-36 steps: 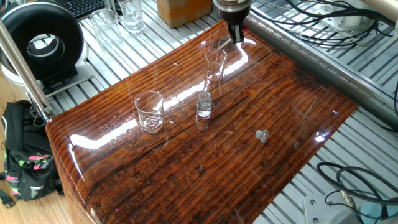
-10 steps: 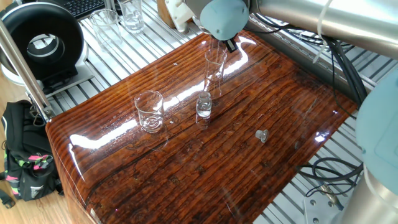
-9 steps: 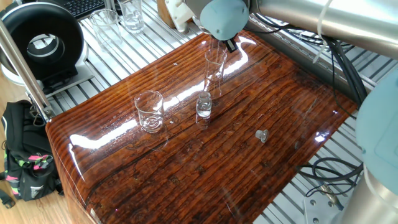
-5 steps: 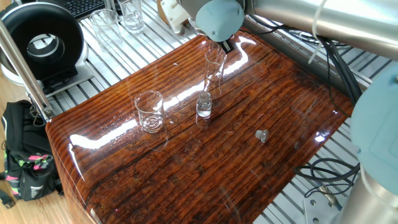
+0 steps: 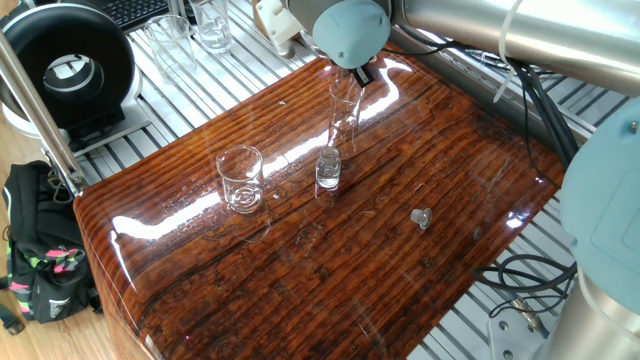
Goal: Transfer liquid using a dropper
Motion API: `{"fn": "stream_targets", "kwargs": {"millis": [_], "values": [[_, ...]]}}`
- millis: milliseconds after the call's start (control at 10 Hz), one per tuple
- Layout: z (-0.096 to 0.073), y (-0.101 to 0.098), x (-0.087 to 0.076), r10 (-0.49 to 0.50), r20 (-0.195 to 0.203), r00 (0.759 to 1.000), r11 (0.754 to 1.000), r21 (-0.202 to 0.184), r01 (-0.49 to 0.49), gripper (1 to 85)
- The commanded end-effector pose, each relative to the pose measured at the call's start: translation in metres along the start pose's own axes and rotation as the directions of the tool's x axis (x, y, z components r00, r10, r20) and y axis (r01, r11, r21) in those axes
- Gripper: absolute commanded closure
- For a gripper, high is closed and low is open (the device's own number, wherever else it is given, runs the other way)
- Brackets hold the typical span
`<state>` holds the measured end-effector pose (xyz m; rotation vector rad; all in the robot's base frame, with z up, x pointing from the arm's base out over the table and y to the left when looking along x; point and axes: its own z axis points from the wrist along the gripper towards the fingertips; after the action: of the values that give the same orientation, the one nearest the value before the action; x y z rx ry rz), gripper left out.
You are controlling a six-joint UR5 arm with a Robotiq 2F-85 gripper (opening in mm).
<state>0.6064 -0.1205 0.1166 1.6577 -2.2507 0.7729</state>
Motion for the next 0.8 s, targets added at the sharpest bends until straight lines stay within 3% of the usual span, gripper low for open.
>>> {"fn": "stream_targets", "kwargs": {"millis": [0,700], "values": [[0.005,-0.002,-0.01,0.008,0.026,1.0,1.0,0.006,-0.008,83.7],[0.016,-0.002,-0.01,0.01,0.024,1.0,1.0,0.022,-0.011,83.7]]}}
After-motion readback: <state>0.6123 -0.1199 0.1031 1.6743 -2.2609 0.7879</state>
